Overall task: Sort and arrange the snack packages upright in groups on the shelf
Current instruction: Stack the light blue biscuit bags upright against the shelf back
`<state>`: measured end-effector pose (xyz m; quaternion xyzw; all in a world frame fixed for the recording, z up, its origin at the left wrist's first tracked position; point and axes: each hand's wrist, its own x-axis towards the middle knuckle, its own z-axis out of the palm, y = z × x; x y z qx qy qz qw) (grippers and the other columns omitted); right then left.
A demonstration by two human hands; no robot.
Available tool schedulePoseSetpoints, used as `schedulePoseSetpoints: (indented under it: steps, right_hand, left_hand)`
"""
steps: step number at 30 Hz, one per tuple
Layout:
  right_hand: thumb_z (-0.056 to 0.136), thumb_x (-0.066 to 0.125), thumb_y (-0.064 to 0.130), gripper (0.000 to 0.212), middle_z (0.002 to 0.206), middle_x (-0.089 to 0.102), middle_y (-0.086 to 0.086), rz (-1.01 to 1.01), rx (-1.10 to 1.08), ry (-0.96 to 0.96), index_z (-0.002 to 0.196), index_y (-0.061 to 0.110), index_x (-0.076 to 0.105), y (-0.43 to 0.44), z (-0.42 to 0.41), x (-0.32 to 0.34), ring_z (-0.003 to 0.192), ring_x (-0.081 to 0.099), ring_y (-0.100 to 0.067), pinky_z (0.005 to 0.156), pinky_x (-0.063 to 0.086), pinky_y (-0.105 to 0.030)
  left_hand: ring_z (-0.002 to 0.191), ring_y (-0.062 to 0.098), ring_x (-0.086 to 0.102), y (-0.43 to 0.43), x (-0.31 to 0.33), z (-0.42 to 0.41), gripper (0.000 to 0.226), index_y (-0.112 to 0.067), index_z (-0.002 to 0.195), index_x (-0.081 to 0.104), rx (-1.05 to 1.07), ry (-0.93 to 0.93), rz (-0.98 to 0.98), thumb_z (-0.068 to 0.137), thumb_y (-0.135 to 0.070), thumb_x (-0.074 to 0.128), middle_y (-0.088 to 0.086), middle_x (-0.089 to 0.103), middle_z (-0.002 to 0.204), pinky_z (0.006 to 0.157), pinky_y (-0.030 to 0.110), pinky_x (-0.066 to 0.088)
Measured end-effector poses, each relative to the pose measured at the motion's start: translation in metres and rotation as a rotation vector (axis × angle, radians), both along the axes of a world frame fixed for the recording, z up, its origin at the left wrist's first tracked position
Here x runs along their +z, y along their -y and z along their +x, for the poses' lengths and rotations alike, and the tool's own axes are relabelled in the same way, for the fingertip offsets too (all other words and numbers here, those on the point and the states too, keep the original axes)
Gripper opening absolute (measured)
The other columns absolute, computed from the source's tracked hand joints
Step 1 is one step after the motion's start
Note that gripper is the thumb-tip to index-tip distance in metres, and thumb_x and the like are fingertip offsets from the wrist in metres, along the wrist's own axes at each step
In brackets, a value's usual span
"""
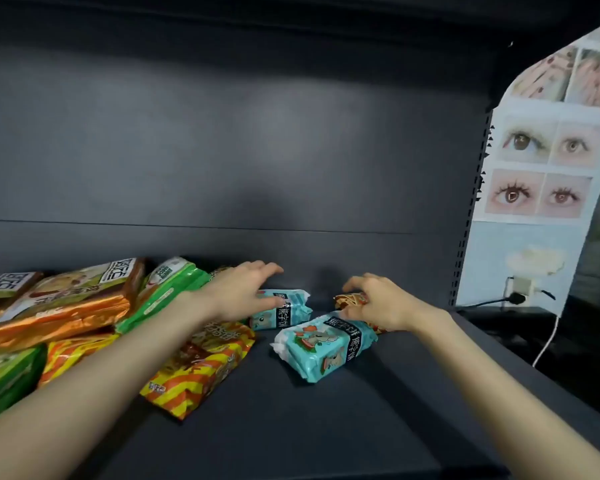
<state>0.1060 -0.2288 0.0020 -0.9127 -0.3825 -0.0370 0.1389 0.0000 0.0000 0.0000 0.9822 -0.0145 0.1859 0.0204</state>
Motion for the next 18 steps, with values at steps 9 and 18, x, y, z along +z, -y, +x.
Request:
schedulePoseSetpoints:
  steps: [9,18]
  right_hand:
    - [0.067,0.068,0.067,0.077,0.132,0.055,0.008,-0.038,0.044,-0.185,0.131,0.030,0.049,-0.006,0.049,-0.016,0.123,0.048,-0.015,0.105,0.039,-0.037]
    - [0.074,0.061,0.067,0.080,0.150,0.030,0.002,-0.222,0.149,-0.251,0.143,0.039,0.031,-0.007,0.069,-0.025,0.142,0.018,-0.022,0.118,0.010,-0.045]
  left_hand:
    - [0.132,0.020,0.039,-0.015,-0.017,0.060,0.073,-0.017,0.144,0.029,0.025,-0.224,-0.161,0.087,-0.055,0.052,0.005,0.039,0.145,0.106,0.032,0.036]
    - [0.143,0.025,0.017,-0.022,-0.022,0.095,0.088,-0.013,0.150,0.010,0.215,-0.512,-0.099,0.086,-0.065,0.040,0.010,0.021,0.156,0.116,0.037,0.022]
